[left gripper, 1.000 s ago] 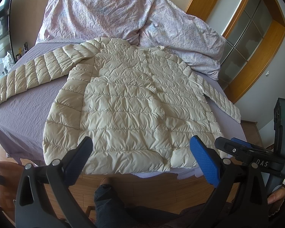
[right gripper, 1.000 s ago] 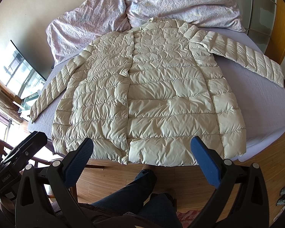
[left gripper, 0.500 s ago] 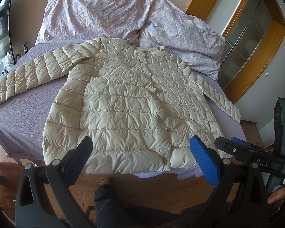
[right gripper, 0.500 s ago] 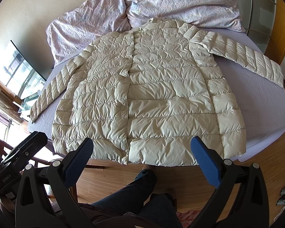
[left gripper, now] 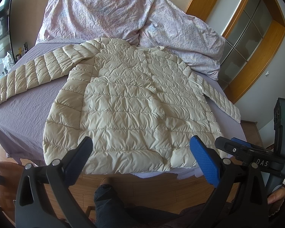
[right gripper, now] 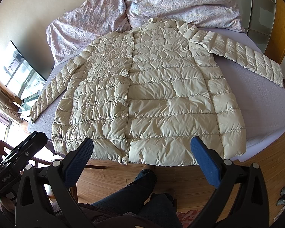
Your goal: Fold large clothes
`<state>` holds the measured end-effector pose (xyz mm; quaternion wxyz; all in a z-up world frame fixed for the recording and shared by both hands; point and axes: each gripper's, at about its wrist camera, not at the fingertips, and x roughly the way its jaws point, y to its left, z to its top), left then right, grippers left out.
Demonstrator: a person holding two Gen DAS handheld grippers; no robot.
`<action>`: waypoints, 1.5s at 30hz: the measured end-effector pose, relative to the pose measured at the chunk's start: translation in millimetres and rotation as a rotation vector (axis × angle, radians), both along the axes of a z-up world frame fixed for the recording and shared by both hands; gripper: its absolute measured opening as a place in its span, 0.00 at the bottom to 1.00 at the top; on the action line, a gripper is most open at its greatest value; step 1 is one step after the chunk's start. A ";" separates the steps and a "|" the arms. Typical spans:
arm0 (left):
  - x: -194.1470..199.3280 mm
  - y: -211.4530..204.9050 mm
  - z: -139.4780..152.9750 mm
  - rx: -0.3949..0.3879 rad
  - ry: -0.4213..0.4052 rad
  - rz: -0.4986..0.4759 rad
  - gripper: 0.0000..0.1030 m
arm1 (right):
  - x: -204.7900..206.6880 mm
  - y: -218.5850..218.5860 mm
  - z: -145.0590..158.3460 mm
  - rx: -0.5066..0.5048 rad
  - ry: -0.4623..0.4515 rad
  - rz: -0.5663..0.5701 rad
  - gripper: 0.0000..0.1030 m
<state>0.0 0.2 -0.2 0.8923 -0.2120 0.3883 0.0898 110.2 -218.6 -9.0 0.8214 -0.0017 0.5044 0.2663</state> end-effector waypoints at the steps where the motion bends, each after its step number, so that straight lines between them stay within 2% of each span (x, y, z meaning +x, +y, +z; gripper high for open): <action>1: 0.0 0.0 0.0 -0.001 0.000 0.000 0.98 | 0.0 0.0 -0.1 0.000 0.001 0.000 0.99; 26: 0.6 0.5 -0.2 0.004 0.008 0.004 0.98 | 7.8 -5.8 -0.8 0.011 0.008 -0.013 0.99; 30: 8.5 7.7 -7.2 0.027 0.034 0.028 0.98 | 32.0 -13.9 -8.6 0.045 0.002 -0.082 0.99; 35: 30.3 19.5 -14.5 0.106 0.089 0.069 0.98 | 66.5 -38.4 -12.4 0.083 -0.027 -0.190 0.99; 41: 45.8 26.3 -17.5 0.107 0.112 0.055 0.98 | 131.5 -81.9 -17.6 0.043 -0.067 -0.356 0.99; 45: 60.5 30.1 -20.2 0.093 0.129 0.039 0.98 | 185.4 -125.3 -33.9 0.014 -0.043 -0.486 0.99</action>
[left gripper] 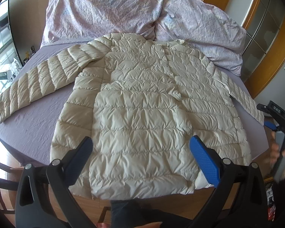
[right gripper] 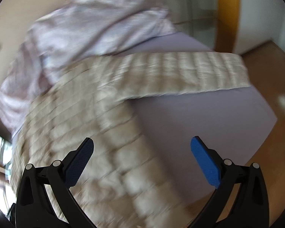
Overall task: Fold large clothes
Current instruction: 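Grasp the coat sleeve cuff with the right gripper and lift it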
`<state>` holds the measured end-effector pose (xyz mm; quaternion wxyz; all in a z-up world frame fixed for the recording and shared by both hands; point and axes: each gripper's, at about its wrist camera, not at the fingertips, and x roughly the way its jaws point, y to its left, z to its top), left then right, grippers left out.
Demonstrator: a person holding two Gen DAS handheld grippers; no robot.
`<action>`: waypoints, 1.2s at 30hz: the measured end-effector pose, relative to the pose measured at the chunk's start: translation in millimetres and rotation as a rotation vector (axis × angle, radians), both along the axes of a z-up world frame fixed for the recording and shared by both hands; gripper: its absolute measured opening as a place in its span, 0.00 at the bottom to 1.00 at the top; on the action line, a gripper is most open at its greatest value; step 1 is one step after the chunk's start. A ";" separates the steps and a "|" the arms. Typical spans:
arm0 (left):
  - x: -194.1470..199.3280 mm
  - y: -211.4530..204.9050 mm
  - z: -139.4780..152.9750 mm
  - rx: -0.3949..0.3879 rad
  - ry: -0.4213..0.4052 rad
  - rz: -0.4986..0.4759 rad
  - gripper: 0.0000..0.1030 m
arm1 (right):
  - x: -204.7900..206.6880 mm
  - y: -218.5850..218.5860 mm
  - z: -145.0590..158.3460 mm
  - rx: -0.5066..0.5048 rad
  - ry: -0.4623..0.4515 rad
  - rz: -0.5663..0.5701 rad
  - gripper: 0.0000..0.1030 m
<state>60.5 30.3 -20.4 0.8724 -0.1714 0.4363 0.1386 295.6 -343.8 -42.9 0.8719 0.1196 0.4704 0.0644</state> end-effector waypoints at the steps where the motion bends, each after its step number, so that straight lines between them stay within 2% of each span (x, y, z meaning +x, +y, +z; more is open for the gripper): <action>1: 5.2 0.6 -1.0 -0.003 0.005 -0.005 0.98 | 14.7 -13.5 -5.6 -0.008 0.015 -0.040 0.99; 6: 21.6 3.1 -3.8 0.007 0.034 -0.024 0.98 | 71.9 -70.1 -29.4 -0.051 0.073 -0.181 0.99; 12: 36.3 13.4 -7.9 0.007 0.064 -0.020 0.98 | 118.1 -108.5 -50.0 -0.081 0.130 -0.276 0.96; 16: 43.5 23.7 -9.8 0.012 0.085 -0.011 0.98 | 138.9 -132.3 -61.4 -0.083 0.162 -0.345 0.94; 20: 48.9 33.8 -11.4 0.013 0.099 0.001 0.98 | 151.9 -158.9 -72.9 -0.097 0.203 -0.411 0.85; 23: 53.0 39.7 -12.2 0.016 0.111 0.004 0.98 | 157.4 -175.6 -81.8 -0.098 0.227 -0.459 0.83; 32: 58.4 50.7 -16.4 0.027 0.134 0.005 0.98 | 162.1 -195.4 -100.1 -0.074 0.234 -0.461 0.80; 34: 58.0 54.6 -17.6 0.021 0.135 0.012 0.98 | 163.7 -192.7 -100.7 -0.099 0.230 -0.452 0.78; 36: 57.7 57.3 -18.7 0.013 0.135 0.017 0.98 | 163.7 -189.2 -101.8 -0.156 0.228 -0.433 0.71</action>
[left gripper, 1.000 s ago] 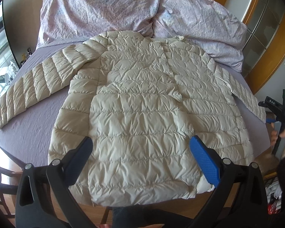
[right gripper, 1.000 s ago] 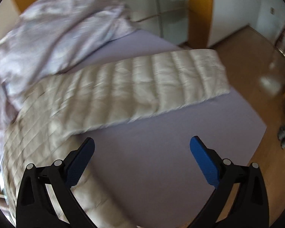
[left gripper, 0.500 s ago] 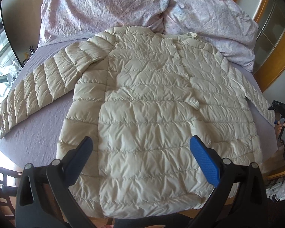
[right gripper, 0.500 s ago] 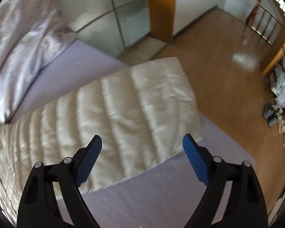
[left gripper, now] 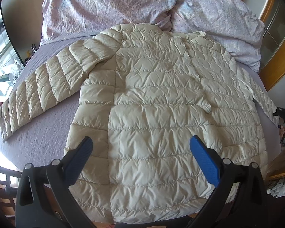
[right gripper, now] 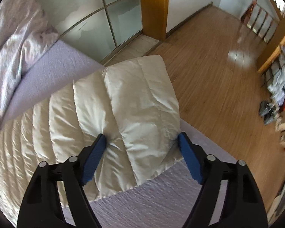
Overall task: Fold large clothes
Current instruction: 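Grasp the coat sleeve cuff with the right gripper and lift it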
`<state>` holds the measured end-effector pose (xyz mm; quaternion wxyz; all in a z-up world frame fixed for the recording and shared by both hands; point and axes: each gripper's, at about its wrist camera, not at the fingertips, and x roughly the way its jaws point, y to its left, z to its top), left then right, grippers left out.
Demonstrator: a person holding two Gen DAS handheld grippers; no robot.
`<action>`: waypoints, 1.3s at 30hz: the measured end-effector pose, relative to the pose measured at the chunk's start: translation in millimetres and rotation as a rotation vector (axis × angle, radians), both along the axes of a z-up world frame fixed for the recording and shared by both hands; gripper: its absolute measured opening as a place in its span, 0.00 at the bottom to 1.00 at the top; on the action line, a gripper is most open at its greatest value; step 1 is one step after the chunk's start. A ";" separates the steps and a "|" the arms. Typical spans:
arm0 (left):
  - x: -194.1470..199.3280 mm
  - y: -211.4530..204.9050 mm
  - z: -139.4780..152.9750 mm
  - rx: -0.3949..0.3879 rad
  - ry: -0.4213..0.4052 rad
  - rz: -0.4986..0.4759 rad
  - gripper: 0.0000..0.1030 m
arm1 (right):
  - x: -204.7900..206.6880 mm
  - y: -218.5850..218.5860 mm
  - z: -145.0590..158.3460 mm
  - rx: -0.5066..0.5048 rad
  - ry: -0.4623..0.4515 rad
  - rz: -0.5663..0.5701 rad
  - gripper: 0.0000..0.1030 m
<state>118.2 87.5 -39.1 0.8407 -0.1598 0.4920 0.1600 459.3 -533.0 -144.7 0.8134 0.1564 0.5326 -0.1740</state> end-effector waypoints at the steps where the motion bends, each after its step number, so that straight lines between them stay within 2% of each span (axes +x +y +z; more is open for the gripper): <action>1: 0.0 1.3 -0.6 -0.005 0.000 0.003 0.98 | -2.2 4.6 0.6 -0.010 -0.004 0.004 0.63; 2: 0.4 2.1 -1.0 -0.010 -0.001 0.004 0.98 | -3.1 5.1 1.5 -0.009 -0.014 0.003 0.47; 3: 0.6 2.4 -1.4 -0.013 -0.003 0.004 0.98 | -4.4 4.4 2.5 -0.003 -0.024 0.000 0.39; 5: 1.7 1.9 -2.0 -0.016 -0.005 0.000 0.98 | -6.1 4.0 4.2 0.044 -0.037 0.004 0.14; 7: 2.2 1.3 -2.1 -0.019 -0.008 -0.007 0.98 | -7.1 7.5 8.7 0.046 -0.046 0.009 0.09; 12: 1.6 3.3 -0.9 -0.021 -0.022 -0.004 0.98 | -14.9 29.2 39.6 0.066 -0.161 0.028 0.07; 16: -0.8 10.8 -0.5 -0.021 -0.032 0.019 0.98 | -16.4 69.5 81.9 0.129 -0.283 0.144 0.07; 20: -4.3 20.0 0.3 -0.015 -0.041 0.049 0.98 | -18.3 128.7 112.9 0.192 -0.337 0.286 0.07; 25: -14.8 34.7 2.9 -0.018 -0.069 0.088 0.98 | -19.8 227.7 130.7 0.269 -0.319 0.473 0.07; 27: -20.1 41.8 2.5 -0.012 -0.075 0.108 0.98 | -25.3 274.0 128.8 0.302 -0.290 0.558 0.07; 32: -34.6 63.5 2.3 0.015 -0.072 0.169 0.98 | -38.2 373.3 111.2 0.303 -0.202 0.727 0.07; 36: -49.3 84.4 2.1 0.029 -0.073 0.223 0.98 | -51.8 429.2 95.9 0.314 -0.149 0.795 0.07; 39: -60.1 100.3 1.5 0.032 -0.075 0.264 0.98 | -58.8 455.7 89.9 0.310 -0.121 0.824 0.07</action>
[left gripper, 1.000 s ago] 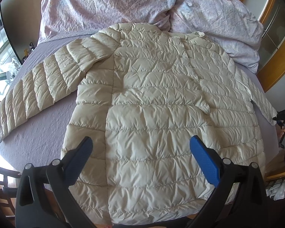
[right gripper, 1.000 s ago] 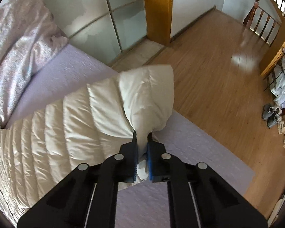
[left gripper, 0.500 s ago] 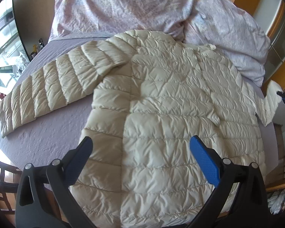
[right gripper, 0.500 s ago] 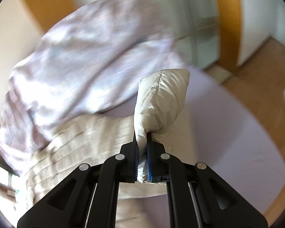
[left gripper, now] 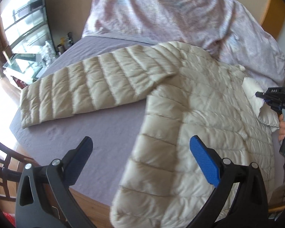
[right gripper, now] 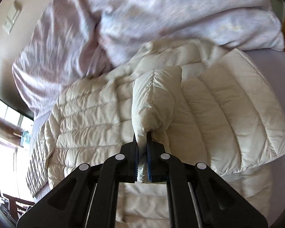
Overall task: Fold large clothes
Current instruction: 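Grasp the coat sleeve cuff with the right gripper and lift it, then fold the held sleeve across the coat body and release with the right gripper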
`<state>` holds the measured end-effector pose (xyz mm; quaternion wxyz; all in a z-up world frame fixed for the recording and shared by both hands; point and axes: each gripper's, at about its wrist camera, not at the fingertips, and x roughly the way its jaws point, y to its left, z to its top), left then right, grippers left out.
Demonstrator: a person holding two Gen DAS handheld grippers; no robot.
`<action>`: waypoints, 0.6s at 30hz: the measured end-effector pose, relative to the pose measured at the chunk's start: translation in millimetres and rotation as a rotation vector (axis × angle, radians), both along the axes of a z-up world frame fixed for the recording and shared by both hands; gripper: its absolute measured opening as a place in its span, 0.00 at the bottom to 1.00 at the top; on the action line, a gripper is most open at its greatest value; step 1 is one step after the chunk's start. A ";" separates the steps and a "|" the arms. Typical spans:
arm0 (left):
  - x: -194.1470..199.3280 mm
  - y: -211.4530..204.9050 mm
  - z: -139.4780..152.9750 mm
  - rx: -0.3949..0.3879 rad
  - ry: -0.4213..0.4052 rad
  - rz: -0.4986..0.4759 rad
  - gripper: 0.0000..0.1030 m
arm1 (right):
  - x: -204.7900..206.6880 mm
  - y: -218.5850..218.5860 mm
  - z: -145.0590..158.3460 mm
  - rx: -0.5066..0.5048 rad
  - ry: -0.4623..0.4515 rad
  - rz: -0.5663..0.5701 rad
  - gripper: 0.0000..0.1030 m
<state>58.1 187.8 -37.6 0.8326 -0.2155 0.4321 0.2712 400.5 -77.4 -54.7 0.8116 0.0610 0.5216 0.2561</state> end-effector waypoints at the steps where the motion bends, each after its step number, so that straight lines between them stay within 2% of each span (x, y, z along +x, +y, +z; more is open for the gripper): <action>1: -3.3 5.1 -0.2 0.002 0.000 0.013 0.98 | -4.2 12.6 -1.7 -0.011 0.002 0.016 0.07; 9: -17.5 27.3 -0.4 0.006 -0.001 0.052 0.98 | -23.2 73.3 -15.0 -0.025 0.045 0.099 0.07; 12: -17.7 31.6 -0.4 0.008 -0.002 0.052 0.98 | -31.6 86.8 -16.0 -0.041 0.070 0.147 0.12; 13: -17.5 33.0 0.0 0.010 -0.004 0.051 0.98 | -33.7 89.2 -15.9 -0.040 0.079 0.161 0.22; 14: -17.8 34.3 0.4 0.012 -0.006 0.050 0.98 | -35.7 91.1 -13.7 -0.031 0.091 0.177 0.37; 16: -18.1 36.7 0.1 0.013 -0.007 0.054 0.98 | -38.4 91.5 -4.8 0.004 0.083 0.191 0.53; 18: -18.9 41.4 -1.3 0.010 -0.007 0.060 0.98 | -40.2 88.9 12.8 0.058 0.048 0.198 0.54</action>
